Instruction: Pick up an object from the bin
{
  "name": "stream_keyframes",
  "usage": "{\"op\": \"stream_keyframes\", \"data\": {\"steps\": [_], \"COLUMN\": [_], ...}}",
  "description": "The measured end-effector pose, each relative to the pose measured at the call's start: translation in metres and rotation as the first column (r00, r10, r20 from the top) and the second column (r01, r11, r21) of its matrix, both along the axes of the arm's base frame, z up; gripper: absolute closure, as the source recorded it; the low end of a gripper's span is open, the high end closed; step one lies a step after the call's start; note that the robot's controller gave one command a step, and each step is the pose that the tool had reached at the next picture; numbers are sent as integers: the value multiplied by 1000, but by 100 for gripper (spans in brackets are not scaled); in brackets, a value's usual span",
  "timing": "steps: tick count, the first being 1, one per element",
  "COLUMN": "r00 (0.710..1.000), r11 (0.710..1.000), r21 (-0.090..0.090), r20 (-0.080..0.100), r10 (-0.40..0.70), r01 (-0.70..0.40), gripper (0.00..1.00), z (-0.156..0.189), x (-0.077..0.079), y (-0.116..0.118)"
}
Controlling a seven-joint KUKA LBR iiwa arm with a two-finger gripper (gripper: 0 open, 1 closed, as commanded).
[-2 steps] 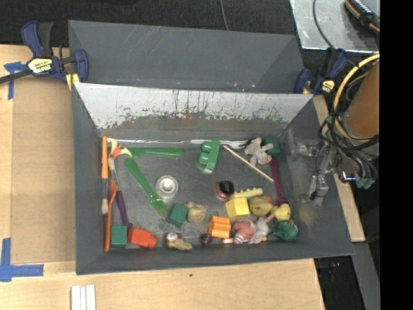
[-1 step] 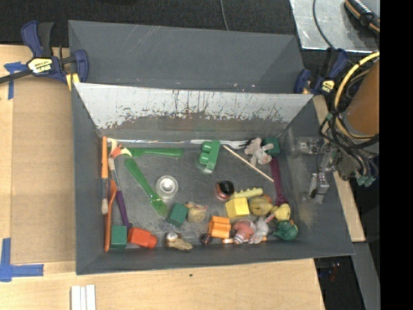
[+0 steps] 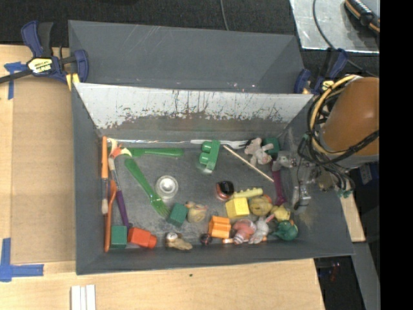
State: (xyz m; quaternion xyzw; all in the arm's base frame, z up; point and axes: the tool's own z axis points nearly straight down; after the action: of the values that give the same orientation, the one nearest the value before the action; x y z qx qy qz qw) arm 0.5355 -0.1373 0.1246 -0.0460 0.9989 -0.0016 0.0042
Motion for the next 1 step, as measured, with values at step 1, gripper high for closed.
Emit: {"op": "stream_keyframes", "data": {"steps": [1], "r00": [976], "r11": [976], "r21": [-10], "r20": [14], "r10": [216], "r01": [-216], "gripper": [0], "z": [-46], "x": [-32], "y": [-13]}}
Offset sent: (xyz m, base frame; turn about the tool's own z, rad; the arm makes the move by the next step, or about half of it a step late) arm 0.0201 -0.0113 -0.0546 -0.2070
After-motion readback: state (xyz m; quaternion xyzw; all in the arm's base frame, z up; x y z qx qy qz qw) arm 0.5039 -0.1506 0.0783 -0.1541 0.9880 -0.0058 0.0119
